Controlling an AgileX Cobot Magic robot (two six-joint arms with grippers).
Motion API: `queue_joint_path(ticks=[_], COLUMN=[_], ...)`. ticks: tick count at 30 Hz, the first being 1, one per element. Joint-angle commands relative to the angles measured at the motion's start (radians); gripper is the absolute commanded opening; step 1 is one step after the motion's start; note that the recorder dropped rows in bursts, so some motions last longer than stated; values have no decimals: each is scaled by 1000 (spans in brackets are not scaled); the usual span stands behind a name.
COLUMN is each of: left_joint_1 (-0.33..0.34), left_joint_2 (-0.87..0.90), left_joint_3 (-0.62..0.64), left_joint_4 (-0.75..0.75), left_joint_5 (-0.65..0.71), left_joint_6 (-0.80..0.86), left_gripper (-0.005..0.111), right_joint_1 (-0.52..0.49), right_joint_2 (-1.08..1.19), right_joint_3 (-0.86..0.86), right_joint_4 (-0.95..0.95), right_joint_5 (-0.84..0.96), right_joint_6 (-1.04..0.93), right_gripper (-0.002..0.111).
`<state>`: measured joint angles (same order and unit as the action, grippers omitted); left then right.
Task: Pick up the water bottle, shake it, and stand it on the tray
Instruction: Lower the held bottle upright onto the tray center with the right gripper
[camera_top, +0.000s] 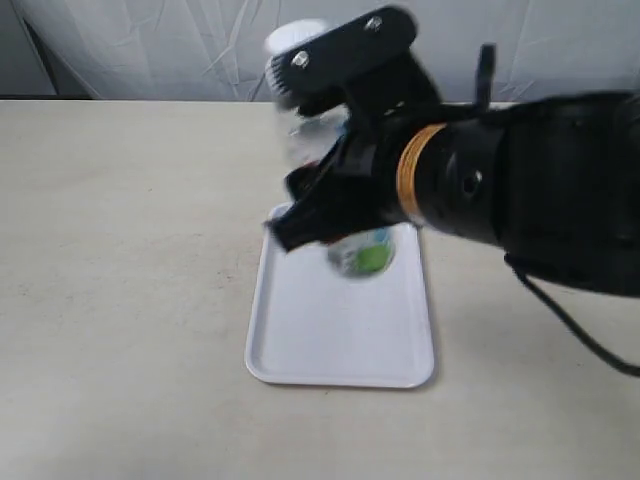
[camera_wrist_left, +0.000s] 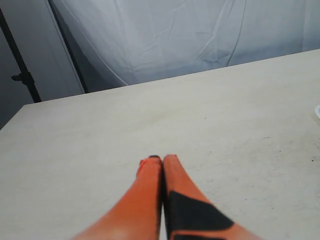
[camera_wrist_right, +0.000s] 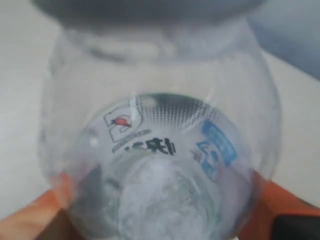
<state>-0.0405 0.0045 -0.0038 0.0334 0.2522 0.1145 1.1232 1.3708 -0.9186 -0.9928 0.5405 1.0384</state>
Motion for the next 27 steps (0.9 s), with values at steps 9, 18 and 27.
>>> queue_joint_path(ticks=[9, 18, 27], left_joint_1=[0, 0, 0], left_joint_2=[-5, -5, -5], left_joint_3=[4, 4, 4], left_joint_4=[0, 5, 5], left_joint_5=[-13, -13, -13], left_joint_6=[-1, -1, -1], left_gripper=[0, 0, 0], right_joint_1=[-194, -247, -350], right_joint_2=[-67, -79, -31], right_joint_3=[-29, 27, 136], right_joint_4=[350, 413, 454], right_joint_5=[-212, -248, -541], right_joint_6=[-356, -441, -411], right_gripper=[-1, -1, -1])
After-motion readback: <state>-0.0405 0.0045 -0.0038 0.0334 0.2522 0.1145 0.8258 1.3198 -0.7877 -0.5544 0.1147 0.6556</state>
